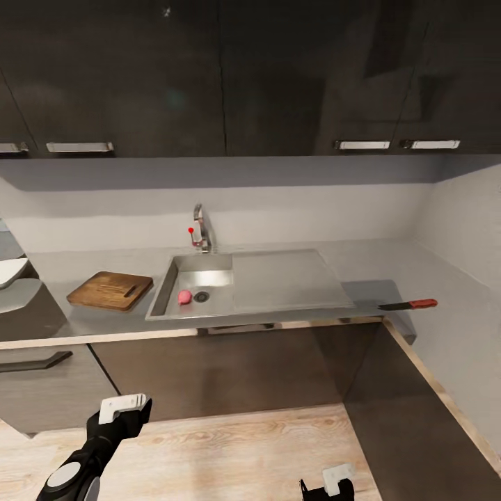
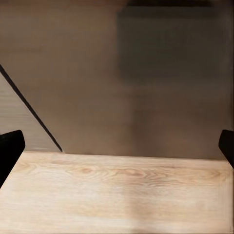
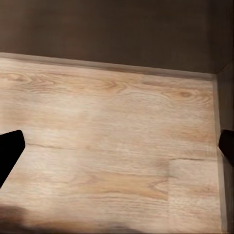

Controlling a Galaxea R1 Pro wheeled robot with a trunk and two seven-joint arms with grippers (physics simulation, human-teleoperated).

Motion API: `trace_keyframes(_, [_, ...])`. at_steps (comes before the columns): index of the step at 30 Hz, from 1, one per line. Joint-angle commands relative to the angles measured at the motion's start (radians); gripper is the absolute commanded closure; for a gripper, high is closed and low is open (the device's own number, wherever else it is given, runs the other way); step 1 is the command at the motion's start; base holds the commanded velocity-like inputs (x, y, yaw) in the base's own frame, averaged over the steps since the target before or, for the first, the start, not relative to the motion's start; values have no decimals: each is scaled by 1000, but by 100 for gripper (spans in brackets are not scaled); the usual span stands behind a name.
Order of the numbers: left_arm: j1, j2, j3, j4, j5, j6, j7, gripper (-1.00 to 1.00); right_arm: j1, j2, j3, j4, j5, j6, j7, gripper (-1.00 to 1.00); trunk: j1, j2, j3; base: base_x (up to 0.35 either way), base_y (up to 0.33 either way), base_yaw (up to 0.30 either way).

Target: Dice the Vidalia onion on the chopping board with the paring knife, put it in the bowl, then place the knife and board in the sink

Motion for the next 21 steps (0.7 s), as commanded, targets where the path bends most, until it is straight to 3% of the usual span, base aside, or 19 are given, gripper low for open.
trace_keyframes(1, [0, 0, 1, -2, 4, 5, 0, -100, -1, 0, 1, 1, 10, -2, -5, -100, 1, -2, -2, 0, -177, -2])
trace_keyframes(8, [0, -1, 4, -3, 4, 9, 1, -100, -1, 0, 1, 1, 10, -2, -5, -100, 1, -2, -2, 0, -55, -1])
trace_keyframes(11, [-1, -1, 5, -4, 4, 48, 1, -100, -1, 0, 1, 1, 10, -2, -5, -100, 1, -2, -2, 0, -9, 0])
trace_keyframes(16, [-29, 12, 5, -5, 4, 209, 1, -100, -1, 0, 1, 1, 10, -2, -5, -100, 1, -2, -2, 0, -3, 0])
trace_keyframes(21, [-133, 28, 6, -5, 4, 317, 0, -100, -1, 0, 1, 2, 10, -2, -5, -100, 1, -2, -2, 0, 0, 0])
